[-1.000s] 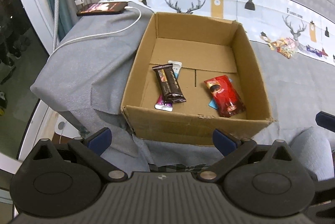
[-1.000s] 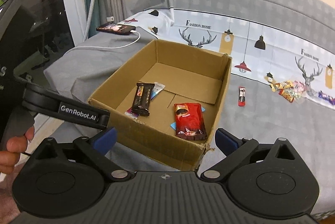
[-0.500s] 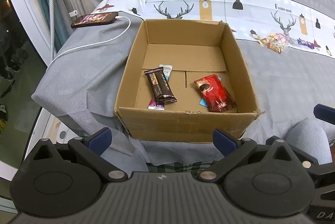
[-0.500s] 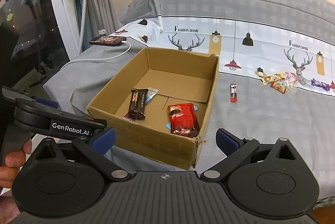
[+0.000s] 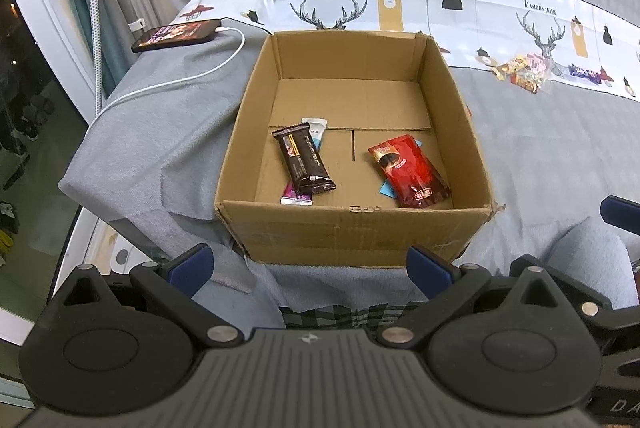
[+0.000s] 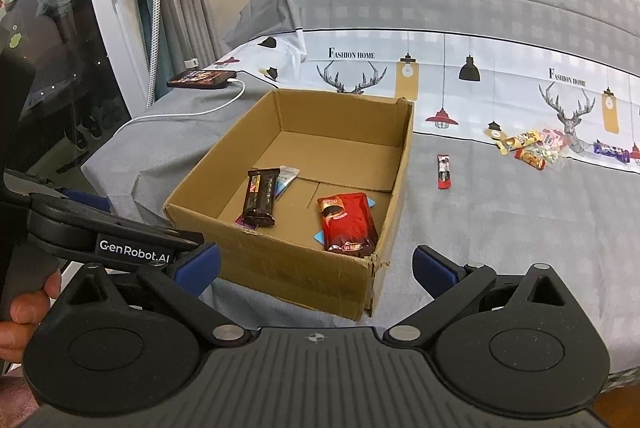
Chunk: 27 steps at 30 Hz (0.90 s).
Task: Organize snacks
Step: 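Withdraw both open grippers from the box, then grasp the yellow cartoon pouch with the left gripper while the right grasps the clear candy bag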
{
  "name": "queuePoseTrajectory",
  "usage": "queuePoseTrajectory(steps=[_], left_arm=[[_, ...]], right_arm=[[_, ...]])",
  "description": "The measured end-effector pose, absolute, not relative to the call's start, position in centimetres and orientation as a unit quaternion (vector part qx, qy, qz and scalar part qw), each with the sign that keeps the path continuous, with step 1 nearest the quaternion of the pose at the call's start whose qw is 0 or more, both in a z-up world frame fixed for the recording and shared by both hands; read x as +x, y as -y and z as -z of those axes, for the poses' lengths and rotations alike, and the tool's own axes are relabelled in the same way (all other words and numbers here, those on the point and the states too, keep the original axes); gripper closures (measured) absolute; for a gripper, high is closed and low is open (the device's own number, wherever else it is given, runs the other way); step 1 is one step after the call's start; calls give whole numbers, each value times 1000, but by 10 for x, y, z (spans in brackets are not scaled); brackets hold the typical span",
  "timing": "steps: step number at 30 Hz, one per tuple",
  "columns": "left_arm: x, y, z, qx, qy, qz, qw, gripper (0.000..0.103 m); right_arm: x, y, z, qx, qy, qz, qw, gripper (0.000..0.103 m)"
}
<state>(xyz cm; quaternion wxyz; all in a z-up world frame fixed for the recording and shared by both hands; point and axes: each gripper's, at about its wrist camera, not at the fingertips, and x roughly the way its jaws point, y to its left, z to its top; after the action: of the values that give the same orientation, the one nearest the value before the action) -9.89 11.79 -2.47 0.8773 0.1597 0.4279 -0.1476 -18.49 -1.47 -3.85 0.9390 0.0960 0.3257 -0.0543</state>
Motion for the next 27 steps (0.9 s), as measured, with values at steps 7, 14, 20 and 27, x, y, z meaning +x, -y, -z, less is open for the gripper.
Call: queuePoseTrajectory(steps=[7,14,20,27], left_arm=[[-97,-113,28,167,-433,146,873,0],[-94,-92,32,197,-433,156,866,0],[-87,-49,29,216,-433,177,857,0],[-65,29,22,227,-438,228,840,0]], right_arm=[[-184,18,43,103,-330,52,937,1],[-184,32,47,123,-324,54,936,1],[-191,69,55,158,-314,89,932,1],[-210,147,67,199,-304,177,915,1]])
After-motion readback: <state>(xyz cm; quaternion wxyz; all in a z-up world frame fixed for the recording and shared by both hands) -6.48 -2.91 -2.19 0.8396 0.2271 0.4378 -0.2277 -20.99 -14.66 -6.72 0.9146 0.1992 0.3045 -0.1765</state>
